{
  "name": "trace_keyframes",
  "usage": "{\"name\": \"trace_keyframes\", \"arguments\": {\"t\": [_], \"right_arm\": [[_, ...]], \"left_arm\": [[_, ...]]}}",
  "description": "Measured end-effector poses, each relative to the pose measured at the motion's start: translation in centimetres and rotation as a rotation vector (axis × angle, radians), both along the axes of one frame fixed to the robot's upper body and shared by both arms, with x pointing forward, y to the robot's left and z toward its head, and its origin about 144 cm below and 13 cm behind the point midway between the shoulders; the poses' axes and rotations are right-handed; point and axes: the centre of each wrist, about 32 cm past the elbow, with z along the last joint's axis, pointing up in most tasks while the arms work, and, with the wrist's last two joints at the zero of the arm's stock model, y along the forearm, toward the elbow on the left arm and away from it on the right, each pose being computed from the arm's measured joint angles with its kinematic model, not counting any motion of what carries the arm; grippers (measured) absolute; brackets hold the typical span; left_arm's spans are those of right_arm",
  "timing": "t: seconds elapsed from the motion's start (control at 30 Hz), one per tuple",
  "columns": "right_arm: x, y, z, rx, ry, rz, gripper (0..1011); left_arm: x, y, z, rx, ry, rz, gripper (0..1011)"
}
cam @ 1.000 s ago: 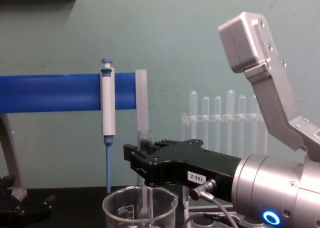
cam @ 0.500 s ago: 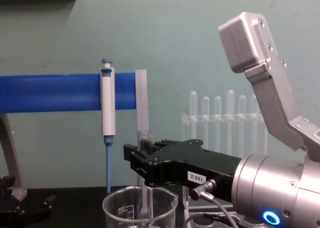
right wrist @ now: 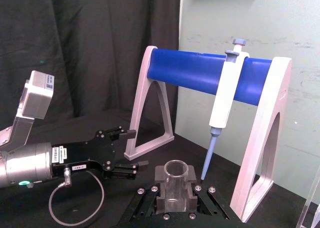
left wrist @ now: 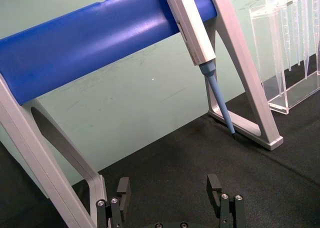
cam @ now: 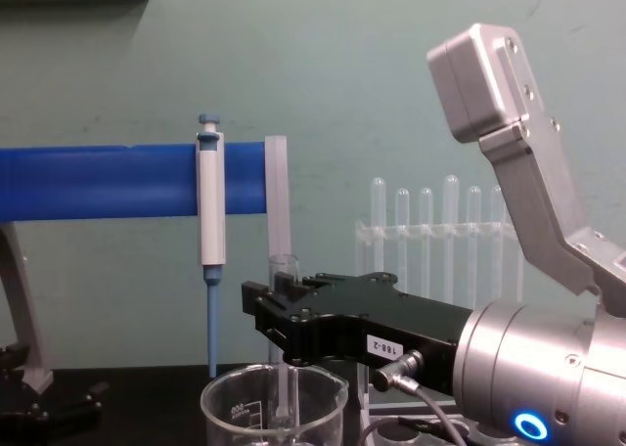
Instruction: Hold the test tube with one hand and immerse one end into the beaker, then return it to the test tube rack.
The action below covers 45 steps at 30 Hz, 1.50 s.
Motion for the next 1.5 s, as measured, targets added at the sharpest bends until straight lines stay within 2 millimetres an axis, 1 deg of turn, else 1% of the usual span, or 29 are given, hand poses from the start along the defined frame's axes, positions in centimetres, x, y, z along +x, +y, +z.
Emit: {"name": "trace_keyframes", "arguments": {"t": [1.5], "right_arm": [[0.0,0.0,0.0,0.0,0.0,0.0,225]], "left_arm": [[0.0,0.0,0.0,0.0,0.0,0.0,1000]]}}
